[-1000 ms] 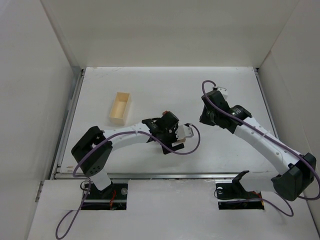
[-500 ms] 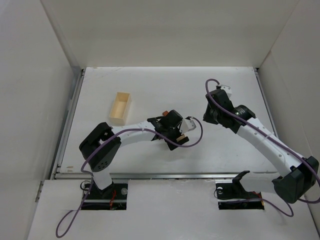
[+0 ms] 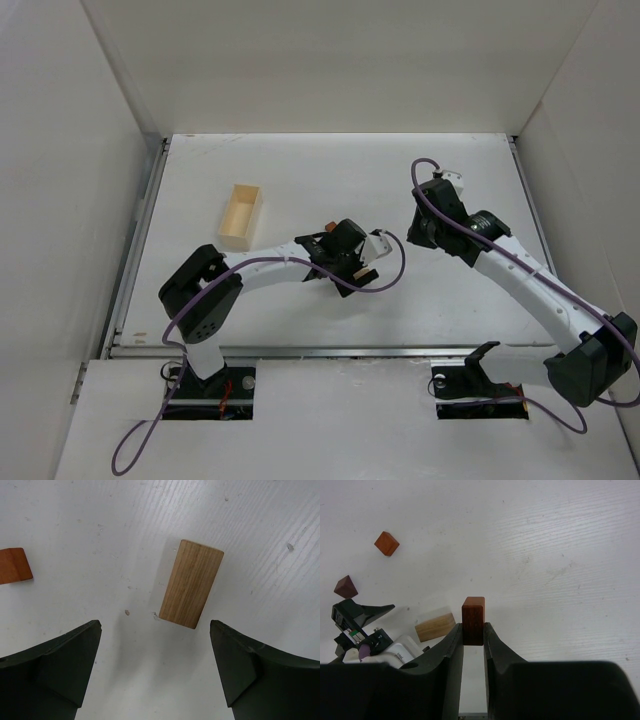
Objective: Build the wood block tower
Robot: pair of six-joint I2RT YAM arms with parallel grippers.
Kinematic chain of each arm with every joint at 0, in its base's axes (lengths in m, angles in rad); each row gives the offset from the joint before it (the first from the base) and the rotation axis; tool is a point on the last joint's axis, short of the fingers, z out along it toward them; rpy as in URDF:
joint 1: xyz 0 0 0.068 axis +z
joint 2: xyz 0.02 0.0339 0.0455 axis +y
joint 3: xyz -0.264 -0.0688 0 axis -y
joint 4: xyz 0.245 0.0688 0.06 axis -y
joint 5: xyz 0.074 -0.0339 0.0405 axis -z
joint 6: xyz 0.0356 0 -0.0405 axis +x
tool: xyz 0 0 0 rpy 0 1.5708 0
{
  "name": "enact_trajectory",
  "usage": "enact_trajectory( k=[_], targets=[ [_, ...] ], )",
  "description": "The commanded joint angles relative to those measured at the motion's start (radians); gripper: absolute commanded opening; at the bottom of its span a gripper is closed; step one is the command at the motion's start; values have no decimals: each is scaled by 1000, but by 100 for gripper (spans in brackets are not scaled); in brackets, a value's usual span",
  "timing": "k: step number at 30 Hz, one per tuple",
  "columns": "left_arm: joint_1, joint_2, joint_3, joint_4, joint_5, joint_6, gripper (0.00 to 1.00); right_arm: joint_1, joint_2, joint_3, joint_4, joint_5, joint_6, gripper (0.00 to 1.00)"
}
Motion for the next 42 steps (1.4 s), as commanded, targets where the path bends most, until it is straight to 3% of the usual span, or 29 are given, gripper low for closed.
enact_trajectory(
  k=[1,42],
  targets=[
    [-2,-2,12,17,-23,-9,88,-6,-33,1,44,4,-12,0],
    [-2,-2,-7,35,-81,1,88,-6,-42,1,44,-24,-21,0]
  ],
)
